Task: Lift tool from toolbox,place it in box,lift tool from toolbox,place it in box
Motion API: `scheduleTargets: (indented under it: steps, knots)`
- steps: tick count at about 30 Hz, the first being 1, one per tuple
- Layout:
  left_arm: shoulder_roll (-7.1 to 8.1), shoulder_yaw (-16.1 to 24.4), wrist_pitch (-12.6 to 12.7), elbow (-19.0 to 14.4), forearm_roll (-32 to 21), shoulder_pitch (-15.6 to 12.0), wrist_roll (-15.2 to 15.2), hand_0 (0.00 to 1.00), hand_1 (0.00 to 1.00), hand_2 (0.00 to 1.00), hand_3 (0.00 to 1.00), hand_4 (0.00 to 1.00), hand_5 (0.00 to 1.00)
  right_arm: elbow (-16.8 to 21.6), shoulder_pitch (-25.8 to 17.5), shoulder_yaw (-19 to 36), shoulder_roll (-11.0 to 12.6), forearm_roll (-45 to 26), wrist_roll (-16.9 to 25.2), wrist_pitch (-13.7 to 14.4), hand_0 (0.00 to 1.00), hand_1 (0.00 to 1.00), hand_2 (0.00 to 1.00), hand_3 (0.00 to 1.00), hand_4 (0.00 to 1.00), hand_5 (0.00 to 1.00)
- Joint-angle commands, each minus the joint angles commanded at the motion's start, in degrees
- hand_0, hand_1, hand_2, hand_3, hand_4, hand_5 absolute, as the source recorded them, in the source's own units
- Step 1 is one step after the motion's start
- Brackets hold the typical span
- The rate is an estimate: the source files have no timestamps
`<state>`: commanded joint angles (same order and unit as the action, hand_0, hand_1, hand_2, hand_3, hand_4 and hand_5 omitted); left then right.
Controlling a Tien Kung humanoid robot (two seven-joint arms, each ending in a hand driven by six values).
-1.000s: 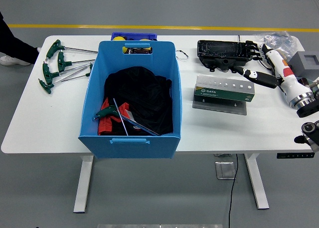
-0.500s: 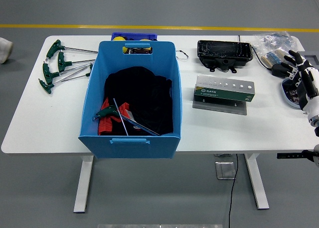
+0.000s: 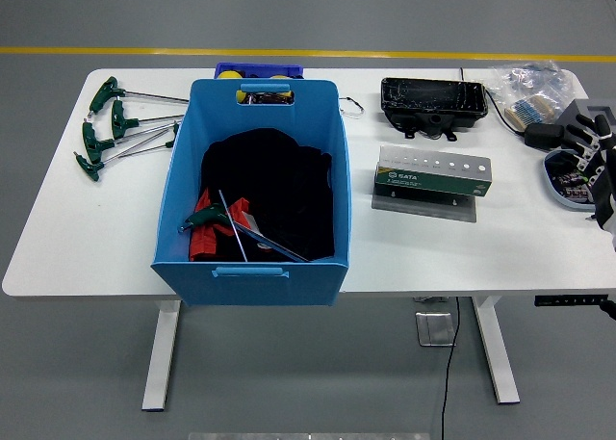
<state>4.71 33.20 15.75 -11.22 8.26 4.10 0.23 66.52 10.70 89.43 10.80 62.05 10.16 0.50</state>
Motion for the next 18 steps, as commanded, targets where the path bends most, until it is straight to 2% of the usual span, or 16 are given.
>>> scheduleTargets:
  steps: [5, 10, 17, 18]
  knots:
    - [0.01, -0.61, -0.17, 0.01, -0.73, 0.19, -0.18, 0.677, 0.691, 0.739, 0.770, 0.946, 0.855, 1.86, -1.22, 2.94, -2.10, 0.77, -1.11, -1.72, 0.781, 0.754, 0.795, 0.814, 0.998, 0.890]
    - [-0.02, -1.26, -0.28, -0.03, -1.54, 0.45, -0.35, 0.681, 0.693, 0.743, 0.771, 0.947, 0.859, 3.44, -2.05, 2.72, -3.40, 1.33, -0.95, -1.35, 0.784, 0.755, 0.796, 0.813, 0.998, 0.896]
    - [0.02, -2.16, -0.33, -0.20, -2.55, 0.88, -0.52, 0.679, 0.696, 0.746, 0.771, 0.945, 0.860, 5.08, -1.85, 0.68, -4.06, 1.41, -0.87, -0.47, 0.800, 0.765, 0.812, 0.833, 0.998, 0.898]
    - [0.06, -2.30, -0.36, -0.26, -2.62, 0.98, -0.51, 0.679, 0.696, 0.745, 0.773, 0.945, 0.871, 5.31, -1.72, 0.46, -4.06, 1.53, -0.89, -0.30, 0.814, 0.780, 0.834, 0.898, 0.998, 0.898]
